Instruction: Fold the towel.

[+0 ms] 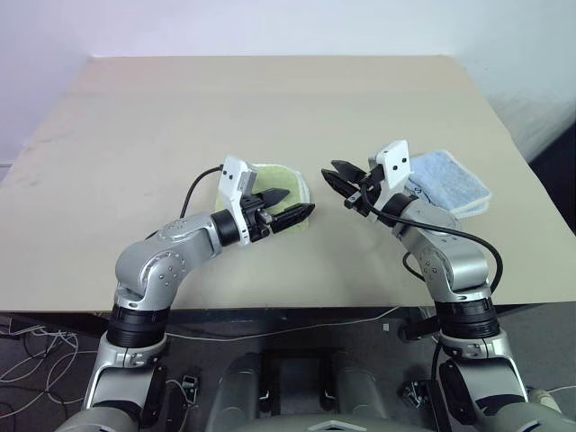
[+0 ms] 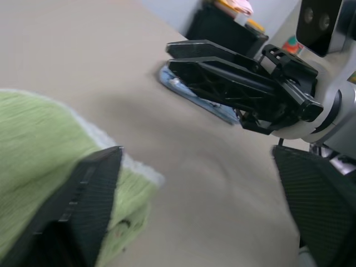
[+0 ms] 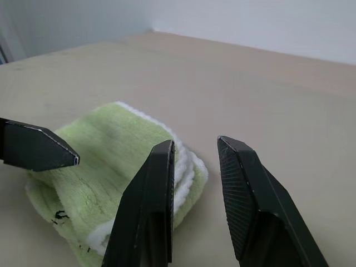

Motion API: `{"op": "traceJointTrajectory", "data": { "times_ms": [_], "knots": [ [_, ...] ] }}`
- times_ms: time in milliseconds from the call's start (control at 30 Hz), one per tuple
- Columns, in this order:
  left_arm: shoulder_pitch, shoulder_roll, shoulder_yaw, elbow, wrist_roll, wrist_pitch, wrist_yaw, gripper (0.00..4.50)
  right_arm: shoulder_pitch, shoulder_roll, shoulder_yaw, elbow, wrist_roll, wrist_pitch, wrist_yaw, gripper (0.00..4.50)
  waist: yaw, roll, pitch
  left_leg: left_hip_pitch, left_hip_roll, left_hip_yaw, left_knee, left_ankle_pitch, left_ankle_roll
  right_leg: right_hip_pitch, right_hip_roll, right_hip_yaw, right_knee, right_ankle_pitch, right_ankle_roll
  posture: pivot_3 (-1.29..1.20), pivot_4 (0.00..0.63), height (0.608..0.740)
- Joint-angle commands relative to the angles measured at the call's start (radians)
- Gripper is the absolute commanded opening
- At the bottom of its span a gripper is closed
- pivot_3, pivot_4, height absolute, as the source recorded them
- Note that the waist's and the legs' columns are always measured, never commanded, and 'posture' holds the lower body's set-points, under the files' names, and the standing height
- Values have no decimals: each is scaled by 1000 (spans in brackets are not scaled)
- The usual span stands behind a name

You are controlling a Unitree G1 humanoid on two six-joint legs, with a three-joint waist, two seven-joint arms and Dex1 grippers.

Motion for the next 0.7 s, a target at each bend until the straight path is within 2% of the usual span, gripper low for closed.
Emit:
{"op": "traceJointTrajectory", "data": {
  "times_ms": [33, 133, 200, 333, 400, 500, 700],
  "knots": [
    [-3, -20, 123, 0, -50, 11, 84, 4479, -25, 3, -4, -23, 10, -12, 13, 1249, -1, 0, 0, 0, 0, 0, 0, 0, 0, 0, 0, 0, 0, 0, 0, 0, 150, 740],
    [-26, -124, 332, 106, -216, 23, 284, 3851, -33, 13, 7, -15, 20, 5, 27, 723, -1, -1, 0, 0, 0, -1, 0, 0, 0, 1, 0, 0, 0, 0, 0, 0, 150, 740],
    [-27, -143, 369, 114, -246, 34, 331, 3203, -37, 19, 13, -11, 21, 10, 32, 64, -1, -1, 0, 0, 0, -1, 1, 0, 0, 1, 0, 0, 1, 0, 0, 0, 150, 740],
    [21, -69, 254, 90, -89, -35, 249, 1804, -63, 59, 49, 24, 22, 21, 47, 0, -2, -1, 0, 1, 0, -1, 1, 0, 0, 1, 0, 0, 1, 0, 0, 0, 150, 740],
    [35, -39, 207, 110, -25, -86, 203, 1243, -73, 78, 77, 68, 0, 9, 54, 0, -2, -1, 0, 1, 0, 0, 1, 0, 0, 1, 0, 0, 1, 0, 0, 0, 150, 740],
    [55, 30, 97, 155, 121, -171, 125, 142, -86, 106, 129, 173, -52, -18, 57, 0, -1, -1, 0, 1, 0, 0, 1, 0, 0, 1, 0, 0, 2, 0, 0, 0, 150, 740],
    [72, 111, -81, 313, 366, -292, 50, 42, -94, 142, 219, 428, -175, -74, 44, 0, -4, 0, 0, 2, 0, 1, 0, 0, 0, 1, 0, 0, 1, 0, 0, 0, 150, 740]
  ]
}}
